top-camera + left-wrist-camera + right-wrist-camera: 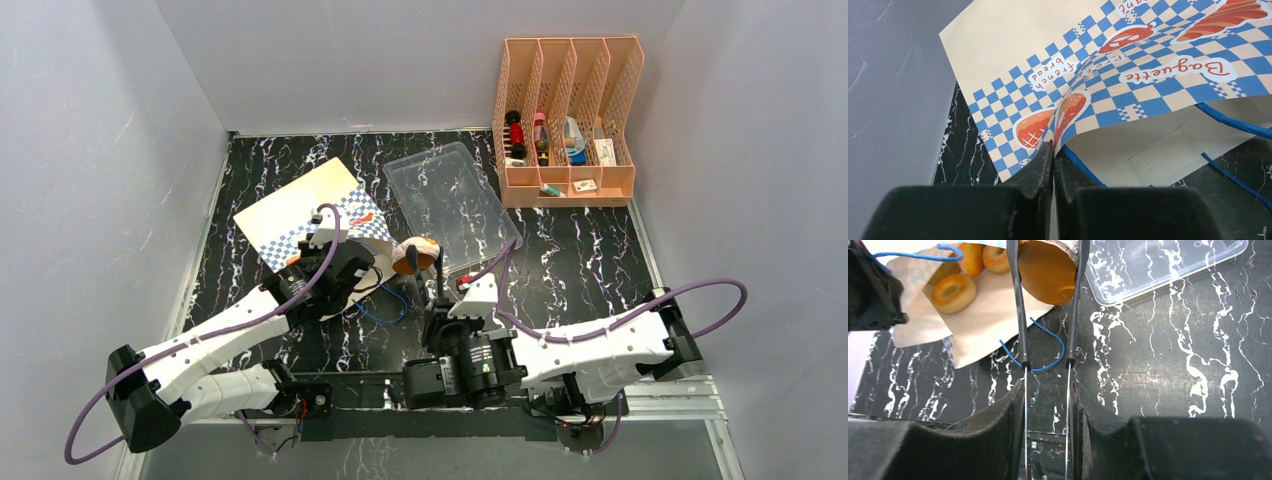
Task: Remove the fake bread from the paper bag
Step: Place the fake bread in the container.
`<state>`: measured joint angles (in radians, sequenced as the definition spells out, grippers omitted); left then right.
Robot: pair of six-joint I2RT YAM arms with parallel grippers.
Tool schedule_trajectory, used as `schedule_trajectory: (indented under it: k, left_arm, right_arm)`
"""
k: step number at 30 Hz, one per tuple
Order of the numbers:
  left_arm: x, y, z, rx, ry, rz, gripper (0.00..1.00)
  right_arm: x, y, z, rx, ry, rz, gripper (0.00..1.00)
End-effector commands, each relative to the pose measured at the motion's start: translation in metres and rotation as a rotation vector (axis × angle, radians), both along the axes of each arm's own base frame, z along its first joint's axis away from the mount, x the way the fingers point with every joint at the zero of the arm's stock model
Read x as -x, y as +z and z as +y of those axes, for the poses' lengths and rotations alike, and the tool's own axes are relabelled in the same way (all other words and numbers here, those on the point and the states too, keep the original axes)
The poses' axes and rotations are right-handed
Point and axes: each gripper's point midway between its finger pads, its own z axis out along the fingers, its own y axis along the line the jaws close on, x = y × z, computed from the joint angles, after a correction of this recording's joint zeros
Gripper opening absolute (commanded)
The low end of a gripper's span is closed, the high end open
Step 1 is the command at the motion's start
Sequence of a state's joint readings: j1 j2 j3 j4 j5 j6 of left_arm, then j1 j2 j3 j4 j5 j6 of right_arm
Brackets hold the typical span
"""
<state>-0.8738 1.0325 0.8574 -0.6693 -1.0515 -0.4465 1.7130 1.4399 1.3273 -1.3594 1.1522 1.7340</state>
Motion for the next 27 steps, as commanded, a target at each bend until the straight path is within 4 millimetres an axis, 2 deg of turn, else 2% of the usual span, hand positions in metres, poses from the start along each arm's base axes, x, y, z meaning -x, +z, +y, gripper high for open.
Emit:
schedule_trajectory:
  k: [1, 13, 20, 27]
  left_arm:
    - [-0.001, 0.02, 0.004, 0.014, 0.024, -0.045, 0.0]
    - [0.001, 0.024, 0.006, 0.034, 0.021, -0.052, 0.0]
    - [0.0, 0.021, 0.004, 0.033, 0.016, -0.044, 0.0]
    - [0.0, 0.024, 0.008, 0.021, 0.016, -0.068, 0.0]
  right_arm:
    - [0.076, 0.057, 0.02, -0.115, 0.295, -0.115, 0.05]
    - [0.031, 0.096, 0.02, -0.118, 0.18, -0.184, 0.06]
    - [0.009, 0.117, 0.013, -0.131, 0.134, -0.216, 0.06]
    - [0.0, 0.136, 0.004, -0.154, 0.135, -0.232, 0.06]
